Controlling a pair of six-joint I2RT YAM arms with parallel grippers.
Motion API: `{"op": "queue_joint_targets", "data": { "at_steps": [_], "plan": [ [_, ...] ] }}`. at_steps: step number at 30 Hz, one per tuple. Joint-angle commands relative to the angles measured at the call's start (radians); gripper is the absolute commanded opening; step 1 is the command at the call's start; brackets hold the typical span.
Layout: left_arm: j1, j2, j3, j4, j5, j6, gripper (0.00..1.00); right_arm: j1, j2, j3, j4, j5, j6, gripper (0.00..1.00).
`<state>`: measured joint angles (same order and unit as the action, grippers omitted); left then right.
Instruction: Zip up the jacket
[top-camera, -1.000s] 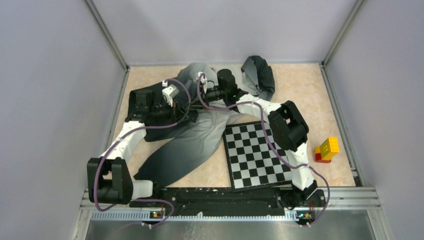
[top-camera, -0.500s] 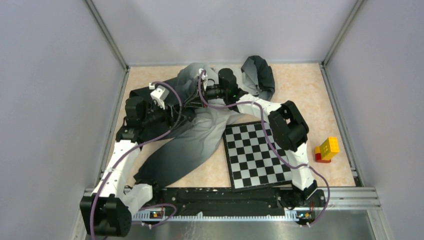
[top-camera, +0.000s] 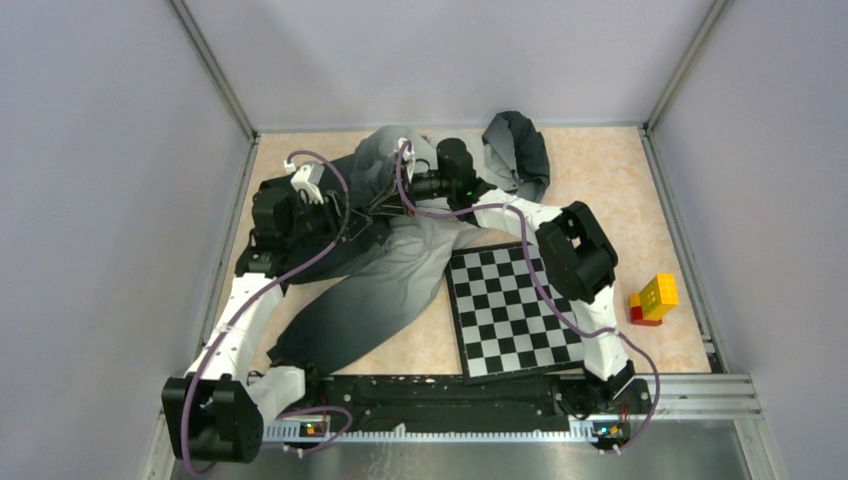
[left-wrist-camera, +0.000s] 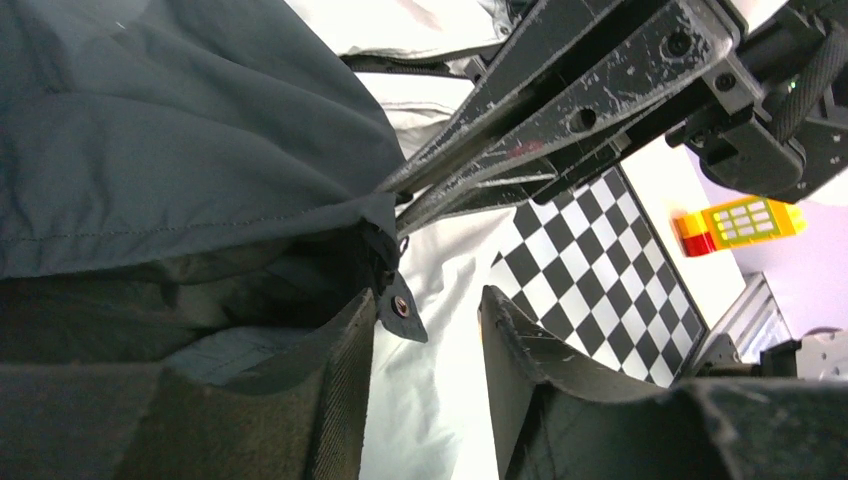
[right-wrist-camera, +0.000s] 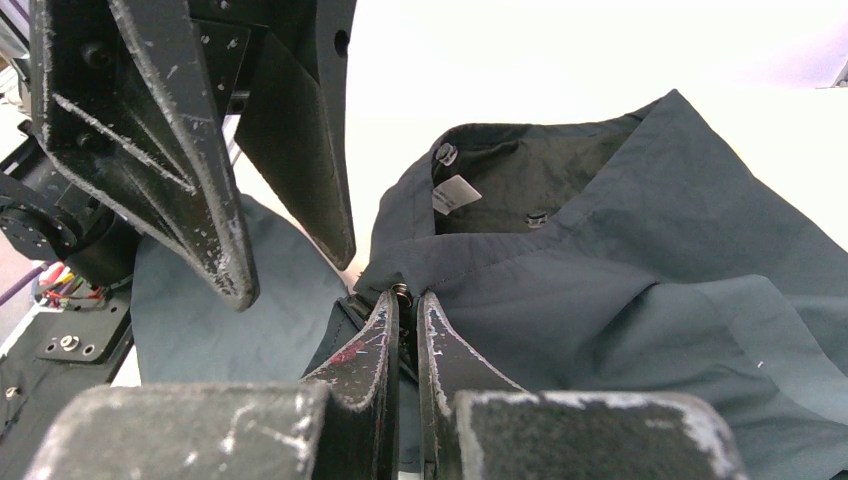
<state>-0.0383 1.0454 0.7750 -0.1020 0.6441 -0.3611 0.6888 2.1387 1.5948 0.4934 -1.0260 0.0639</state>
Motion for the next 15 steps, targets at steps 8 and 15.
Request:
{"op": "queue_joint_targets", "data": {
  "at_steps": [8,15],
  "plan": [
    [0.005,0.034,-0.015,0.17,-0.13,-0.152,0.48,-0.004,-0.014,-0.006,0.05,-0.005,-0.003,0.0],
    [0.005,0.0,-0.027,0.228,-0.104,-0.061,0.55,-0.003,-0.015,-0.008,0.054,-0.011,-0.004,0.0]
  ]
}}
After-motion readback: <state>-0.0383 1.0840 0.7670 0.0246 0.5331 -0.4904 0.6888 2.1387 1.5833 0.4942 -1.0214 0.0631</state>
